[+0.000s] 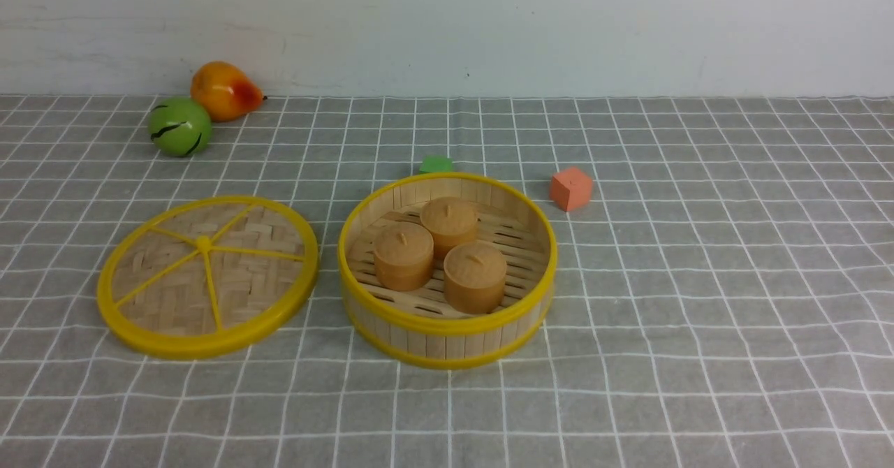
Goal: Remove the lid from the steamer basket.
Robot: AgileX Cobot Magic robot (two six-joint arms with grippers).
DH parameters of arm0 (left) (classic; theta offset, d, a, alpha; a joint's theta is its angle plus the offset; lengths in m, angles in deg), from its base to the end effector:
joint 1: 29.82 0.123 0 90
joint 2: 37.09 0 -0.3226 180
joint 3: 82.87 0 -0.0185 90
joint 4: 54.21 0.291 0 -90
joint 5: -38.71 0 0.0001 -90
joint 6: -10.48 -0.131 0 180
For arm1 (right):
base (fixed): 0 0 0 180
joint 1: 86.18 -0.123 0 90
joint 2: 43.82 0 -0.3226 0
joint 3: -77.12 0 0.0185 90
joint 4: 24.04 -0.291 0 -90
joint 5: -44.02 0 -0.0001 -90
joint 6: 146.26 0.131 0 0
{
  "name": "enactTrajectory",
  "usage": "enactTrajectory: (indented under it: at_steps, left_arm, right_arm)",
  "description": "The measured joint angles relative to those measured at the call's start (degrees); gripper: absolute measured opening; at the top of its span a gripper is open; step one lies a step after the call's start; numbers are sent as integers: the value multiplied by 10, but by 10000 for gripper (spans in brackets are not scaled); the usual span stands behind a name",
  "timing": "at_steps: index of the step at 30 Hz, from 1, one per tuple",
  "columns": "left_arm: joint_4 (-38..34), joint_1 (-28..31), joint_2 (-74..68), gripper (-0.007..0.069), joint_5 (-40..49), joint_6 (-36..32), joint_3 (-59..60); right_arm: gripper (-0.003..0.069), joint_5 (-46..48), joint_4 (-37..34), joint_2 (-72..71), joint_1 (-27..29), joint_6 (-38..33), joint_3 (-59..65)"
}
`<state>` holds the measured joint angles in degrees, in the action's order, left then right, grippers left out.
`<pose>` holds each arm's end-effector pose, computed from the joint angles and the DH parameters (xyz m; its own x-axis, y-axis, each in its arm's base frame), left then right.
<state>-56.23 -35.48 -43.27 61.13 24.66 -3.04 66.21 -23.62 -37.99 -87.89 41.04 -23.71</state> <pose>0.0919 -0.0109 0.1550 -0.3329 -0.2448 -0.9106 0.0201 0.9637 -0.2664 0.0924 0.0024 0.1608 -0.2965 0.1115 -0.9485 0.0085 0.9934 0.1141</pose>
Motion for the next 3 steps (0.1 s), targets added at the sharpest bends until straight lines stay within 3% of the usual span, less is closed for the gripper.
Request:
enactTrajectory:
  at_steps: [3]
  left_arm:
    - [0,0,0,-9,0,0,1]
  right_arm:
    - [241,0,0,0,0,0,0]
